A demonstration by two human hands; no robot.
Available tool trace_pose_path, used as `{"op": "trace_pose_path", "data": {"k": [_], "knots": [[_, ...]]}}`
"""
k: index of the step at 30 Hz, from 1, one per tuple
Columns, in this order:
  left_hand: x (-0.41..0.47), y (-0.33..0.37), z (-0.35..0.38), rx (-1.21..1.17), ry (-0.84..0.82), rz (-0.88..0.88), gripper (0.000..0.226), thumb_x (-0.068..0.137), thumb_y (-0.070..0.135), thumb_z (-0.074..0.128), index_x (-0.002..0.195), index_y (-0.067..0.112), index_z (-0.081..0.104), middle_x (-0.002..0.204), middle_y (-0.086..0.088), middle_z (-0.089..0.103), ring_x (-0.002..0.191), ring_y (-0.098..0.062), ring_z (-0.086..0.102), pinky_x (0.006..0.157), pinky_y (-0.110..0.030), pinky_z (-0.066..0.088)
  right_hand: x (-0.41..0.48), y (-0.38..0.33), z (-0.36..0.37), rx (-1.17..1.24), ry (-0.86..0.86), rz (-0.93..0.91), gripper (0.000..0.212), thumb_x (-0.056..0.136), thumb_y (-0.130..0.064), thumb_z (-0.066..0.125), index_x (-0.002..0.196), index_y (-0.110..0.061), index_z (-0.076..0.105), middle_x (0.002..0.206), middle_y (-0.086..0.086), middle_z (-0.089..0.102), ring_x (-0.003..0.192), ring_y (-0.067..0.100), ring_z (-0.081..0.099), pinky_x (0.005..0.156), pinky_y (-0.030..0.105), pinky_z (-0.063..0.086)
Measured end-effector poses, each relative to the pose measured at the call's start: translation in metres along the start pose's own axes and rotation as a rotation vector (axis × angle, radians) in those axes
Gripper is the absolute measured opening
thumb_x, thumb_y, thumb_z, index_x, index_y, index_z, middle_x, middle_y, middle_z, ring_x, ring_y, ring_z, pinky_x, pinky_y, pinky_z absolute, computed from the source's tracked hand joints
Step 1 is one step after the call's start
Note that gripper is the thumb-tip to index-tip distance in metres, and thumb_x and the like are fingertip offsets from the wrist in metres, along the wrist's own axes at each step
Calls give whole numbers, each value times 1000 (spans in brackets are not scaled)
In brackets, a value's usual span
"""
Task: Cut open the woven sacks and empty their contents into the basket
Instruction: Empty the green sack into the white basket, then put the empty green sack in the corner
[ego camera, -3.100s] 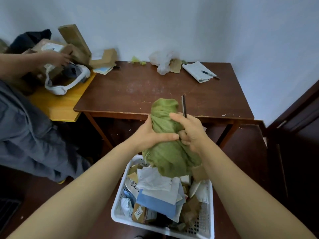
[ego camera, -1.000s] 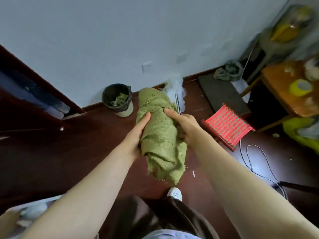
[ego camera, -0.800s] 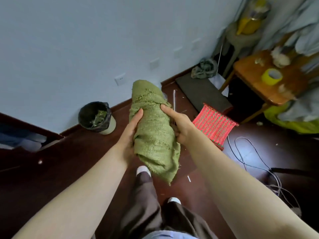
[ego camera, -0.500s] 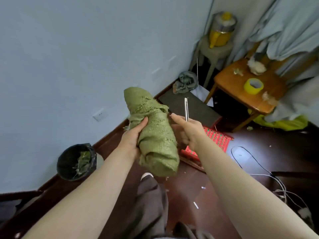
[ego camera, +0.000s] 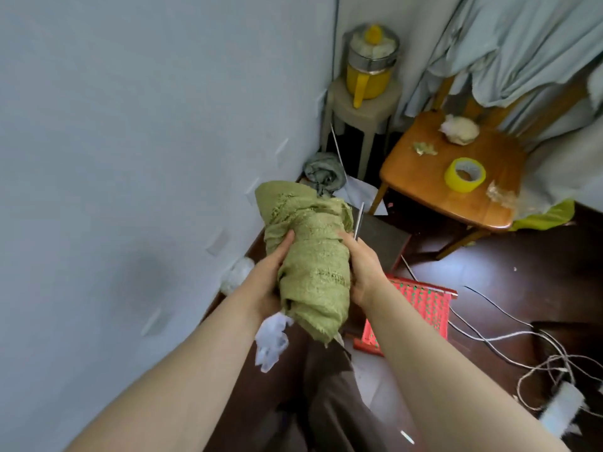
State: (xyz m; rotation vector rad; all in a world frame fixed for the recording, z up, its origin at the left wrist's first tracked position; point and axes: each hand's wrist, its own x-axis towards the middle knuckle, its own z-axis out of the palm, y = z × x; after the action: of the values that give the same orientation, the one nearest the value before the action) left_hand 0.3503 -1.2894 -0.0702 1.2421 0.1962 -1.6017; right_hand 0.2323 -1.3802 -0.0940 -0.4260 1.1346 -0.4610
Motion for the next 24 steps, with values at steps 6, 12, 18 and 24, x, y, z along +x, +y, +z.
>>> {"op": "trace_pose_path", "data": {"k": [6,12,18,24], "knots": [[72,59,17,3,-19,-116,62,81,56,61,124,11,62,121,-18,65,109,-33,64,92,-45,52,72,-49,17,-1,46,68,50,69,-30,79,111,-8,63,112,15,63,89,30,59,90,46,51],[163,122,39,66,92,-101,53,77,36,72,122,12,61,110,-15,70,97,-31,69,79,-42,57,153,-92,34,-30,163,74,7,92,-9,58,94,-6,65,86,8,65,73,20,61,65,29,51],[284,195,38,210,266,-67,41,71,17,81,106,4,62,97,-14,70,88,-30,67,74,-39,54,262,-124,54,-79,426,-55,17,81,-24,74,91,-10,73,65,1,69,67,19,66,63,35,57],[428,227,32,293,367,23,56,65,15,86,116,6,64,103,-14,70,91,-32,68,79,-44,57,371,-141,66,-113,298,-159,16,80,-19,75,96,-19,74,82,-1,75,81,12,71,73,29,57]]}}
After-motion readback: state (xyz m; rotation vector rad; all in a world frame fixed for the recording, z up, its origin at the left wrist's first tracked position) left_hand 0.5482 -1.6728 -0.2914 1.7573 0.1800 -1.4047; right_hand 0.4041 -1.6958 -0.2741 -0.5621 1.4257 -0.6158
